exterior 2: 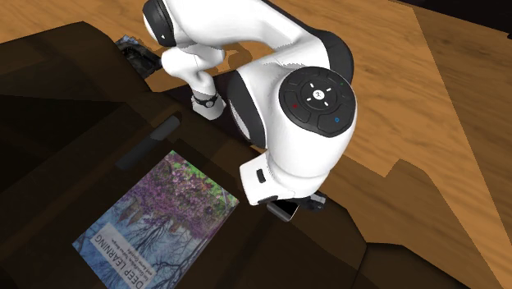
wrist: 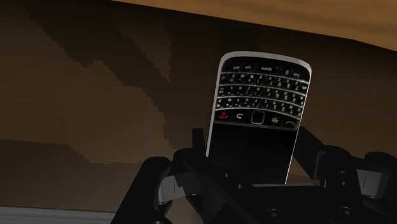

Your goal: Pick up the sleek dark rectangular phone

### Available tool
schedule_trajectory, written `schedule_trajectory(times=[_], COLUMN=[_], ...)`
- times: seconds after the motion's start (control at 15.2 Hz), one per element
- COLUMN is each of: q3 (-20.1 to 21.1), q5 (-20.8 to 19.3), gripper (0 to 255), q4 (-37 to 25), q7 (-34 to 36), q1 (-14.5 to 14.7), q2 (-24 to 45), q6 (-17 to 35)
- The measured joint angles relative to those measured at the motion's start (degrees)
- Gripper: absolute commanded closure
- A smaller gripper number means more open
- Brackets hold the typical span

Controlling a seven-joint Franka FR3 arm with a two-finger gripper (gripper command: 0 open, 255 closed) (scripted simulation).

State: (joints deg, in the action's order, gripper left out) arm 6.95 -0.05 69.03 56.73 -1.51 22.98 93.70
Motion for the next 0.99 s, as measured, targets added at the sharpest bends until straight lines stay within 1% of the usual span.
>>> schedule_trajectory(times=[0.2, 0.73, 0.79, 0.99], q3=[0.00, -0.01, -0.01, -0.05], q5=[-0.07, -0.47, -0.62, -0.89], gripper=[255, 255, 255, 255], q4=[-2.92, -14.50, -17.64, -24.31], q7=[0.05, 0.35, 0.46, 0.56], q1=[0.08, 0.64, 0.88, 1.29], q2=[0.66, 4.15, 5.55, 8.16], q6=[-2.32, -10.43, -12.12, -16.21])
